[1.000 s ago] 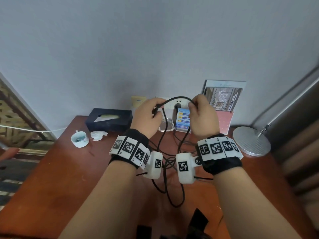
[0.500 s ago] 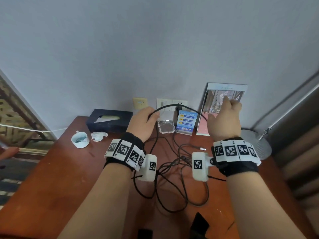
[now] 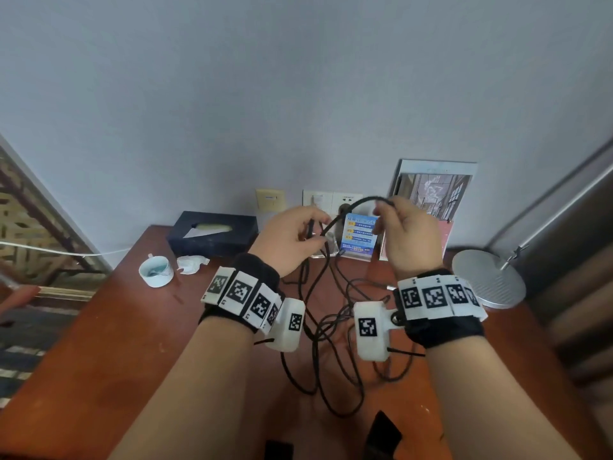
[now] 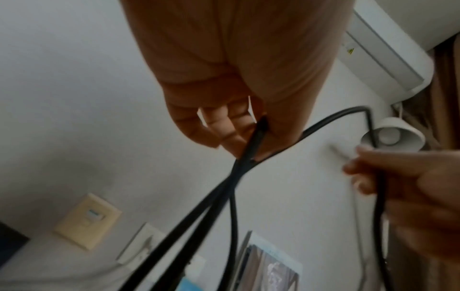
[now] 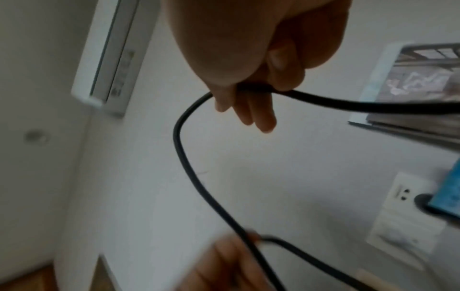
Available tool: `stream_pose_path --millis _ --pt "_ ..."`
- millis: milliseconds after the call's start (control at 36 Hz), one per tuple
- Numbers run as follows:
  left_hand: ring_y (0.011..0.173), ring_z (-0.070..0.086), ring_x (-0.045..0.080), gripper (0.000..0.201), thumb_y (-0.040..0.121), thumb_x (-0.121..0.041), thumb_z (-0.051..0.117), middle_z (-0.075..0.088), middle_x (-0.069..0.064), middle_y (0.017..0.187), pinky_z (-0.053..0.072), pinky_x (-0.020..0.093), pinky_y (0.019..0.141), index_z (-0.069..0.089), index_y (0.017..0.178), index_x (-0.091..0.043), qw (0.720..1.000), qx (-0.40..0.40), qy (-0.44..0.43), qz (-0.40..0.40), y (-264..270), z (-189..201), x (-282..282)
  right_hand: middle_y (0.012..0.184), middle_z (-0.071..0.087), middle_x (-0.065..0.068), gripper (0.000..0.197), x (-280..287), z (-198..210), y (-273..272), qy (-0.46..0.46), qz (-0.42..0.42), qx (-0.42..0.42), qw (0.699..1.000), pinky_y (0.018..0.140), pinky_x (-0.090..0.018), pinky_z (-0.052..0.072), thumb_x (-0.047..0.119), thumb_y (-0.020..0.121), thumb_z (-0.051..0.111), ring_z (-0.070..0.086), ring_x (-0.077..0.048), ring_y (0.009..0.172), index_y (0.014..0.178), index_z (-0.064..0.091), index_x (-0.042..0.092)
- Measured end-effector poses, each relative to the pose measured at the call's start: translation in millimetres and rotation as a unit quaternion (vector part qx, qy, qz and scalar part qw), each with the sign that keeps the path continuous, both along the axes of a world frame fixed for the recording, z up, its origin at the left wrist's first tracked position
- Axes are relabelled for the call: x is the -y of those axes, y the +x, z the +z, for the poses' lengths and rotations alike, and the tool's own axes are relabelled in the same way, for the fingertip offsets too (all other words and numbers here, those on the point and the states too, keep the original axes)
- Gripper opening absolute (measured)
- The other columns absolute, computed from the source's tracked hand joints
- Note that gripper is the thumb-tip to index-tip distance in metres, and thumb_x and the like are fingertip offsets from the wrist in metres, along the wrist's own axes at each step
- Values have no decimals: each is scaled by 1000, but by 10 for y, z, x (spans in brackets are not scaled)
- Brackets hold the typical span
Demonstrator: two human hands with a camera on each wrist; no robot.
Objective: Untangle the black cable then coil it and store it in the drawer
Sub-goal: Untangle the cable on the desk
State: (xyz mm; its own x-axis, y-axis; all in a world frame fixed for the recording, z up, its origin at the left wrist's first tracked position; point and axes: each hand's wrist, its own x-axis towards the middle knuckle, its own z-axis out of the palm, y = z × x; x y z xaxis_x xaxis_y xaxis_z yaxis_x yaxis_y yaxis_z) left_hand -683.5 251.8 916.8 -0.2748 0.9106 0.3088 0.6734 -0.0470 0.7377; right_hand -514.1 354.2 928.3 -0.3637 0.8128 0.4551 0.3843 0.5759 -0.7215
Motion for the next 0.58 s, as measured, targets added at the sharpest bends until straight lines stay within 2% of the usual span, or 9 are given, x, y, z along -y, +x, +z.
stream_pose_path --millis 56,111,194,306,361,417,472,500,583 --pt "88 62 17 31 82 1 57 64 -6 91 50 36 89 64 97 -24 999 2 -14 30 -66 -75 28 63 63 -1 27 -9 81 4 -57 -3 -104 993 60 -27 41 25 98 45 53 -13 56 79 61 13" --pt "95 62 13 34 83 5 50 65 -7 94 46 30 96 66 97 -22 997 15 -23 68 -124 -152 33 61 62 -8 29 6 197 3 -99 16 -188 977 52 -22 39 21 99 43 50 -11 48 79 59 9" --pt "97 59 8 40 85 8 47 66 -9 98 42 22 96 65 104 -23 993 29 -44 103 -222 -281 7 59 56 -18 32 36 358 13 -177 55 -304 935 37 -12 29 17 102 39 39 -2 32 78 56 6" --pt "95 57 14 50 88 8 40 64 -7 115 43 27 93 62 117 -26 989 21 -102 107 -315 -396 14 47 60 -3 36 6 471 44 -191 53 -338 920 34 -16 20 22 102 39 27 -6 28 74 58 9" --pt "89 55 13 55 86 12 38 61 -7 117 41 23 90 60 121 -24 988 34 -118 92 -296 -416 45 47 61 -3 37 4 519 49 -197 49 -346 916 35 -14 17 23 102 39 22 -8 28 72 58 10" --pt "94 55 14 57 83 15 35 60 -5 120 39 21 94 62 121 -18 988 22 -143 54 -250 -437 67 48 61 -3 38 33 592 39 -202 59 -355 911 35 -13 16 23 102 38 20 -8 28 70 57 12" --pt "105 56 14 58 80 15 33 62 -4 121 40 24 99 68 111 -20 986 4 -167 18 -198 -473 82 49 62 -4 38 48 645 18 -207 64 -360 907 36 -14 15 23 101 39 19 -11 29 68 56 14" --pt "105 56 11 57 80 15 33 64 -3 117 41 24 96 72 104 -20 985 12 -175 11 -174 -488 88 49 62 -4 38 43 663 10 -208 60 -361 907 37 -15 15 23 101 39 19 -12 29 67 55 14" --pt "79 59 -4 49 78 15 34 73 1 95 42 14 73 74 85 -12 978 76 -192 -1 -122 -505 107 49 62 -5 36 -8 685 13 -206 44 -354 911 36 -16 16 23 100 40 19 -13 30 69 56 12"
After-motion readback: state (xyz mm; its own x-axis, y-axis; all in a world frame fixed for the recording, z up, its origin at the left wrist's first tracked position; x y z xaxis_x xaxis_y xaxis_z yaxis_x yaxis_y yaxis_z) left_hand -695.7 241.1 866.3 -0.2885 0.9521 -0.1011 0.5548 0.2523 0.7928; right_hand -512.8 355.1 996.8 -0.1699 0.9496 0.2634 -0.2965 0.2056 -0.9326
